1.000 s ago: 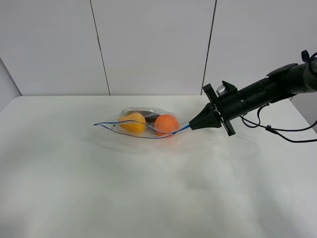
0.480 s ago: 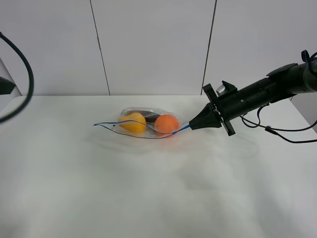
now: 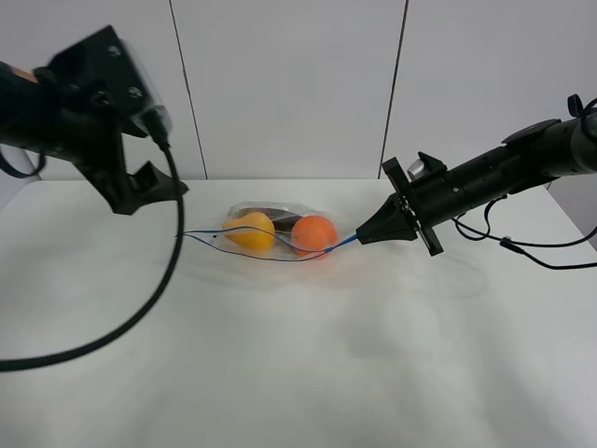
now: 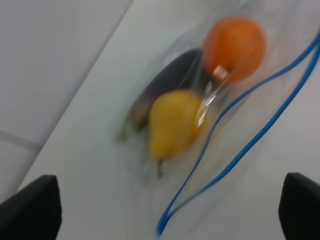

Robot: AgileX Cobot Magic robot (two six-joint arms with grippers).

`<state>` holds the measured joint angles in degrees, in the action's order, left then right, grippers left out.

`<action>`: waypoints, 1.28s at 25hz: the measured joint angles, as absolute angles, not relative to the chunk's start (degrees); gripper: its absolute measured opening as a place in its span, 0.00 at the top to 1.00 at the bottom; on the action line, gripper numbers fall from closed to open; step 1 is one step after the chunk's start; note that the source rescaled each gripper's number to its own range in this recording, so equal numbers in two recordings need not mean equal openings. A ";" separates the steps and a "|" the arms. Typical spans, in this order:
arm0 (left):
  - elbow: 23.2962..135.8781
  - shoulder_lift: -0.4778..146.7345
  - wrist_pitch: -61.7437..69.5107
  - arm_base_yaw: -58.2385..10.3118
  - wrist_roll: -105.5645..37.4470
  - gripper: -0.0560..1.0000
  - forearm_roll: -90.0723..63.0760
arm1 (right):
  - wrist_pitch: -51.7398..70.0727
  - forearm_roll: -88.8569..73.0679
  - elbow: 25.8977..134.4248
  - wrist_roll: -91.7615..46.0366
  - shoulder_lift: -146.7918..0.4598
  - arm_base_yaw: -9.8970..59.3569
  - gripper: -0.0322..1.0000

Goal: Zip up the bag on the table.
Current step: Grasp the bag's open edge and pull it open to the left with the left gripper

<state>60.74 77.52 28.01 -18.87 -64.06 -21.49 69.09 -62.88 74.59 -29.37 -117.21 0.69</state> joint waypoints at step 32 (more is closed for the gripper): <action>60.79 111.25 -13.27 -41.86 -52.93 0.32 -22.29 | 69.02 -62.88 74.59 -29.18 -117.21 0.69 0.97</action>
<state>60.79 111.25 -13.27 -41.86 -52.93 -22.29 69.02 -62.88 74.59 -29.18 -117.21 0.69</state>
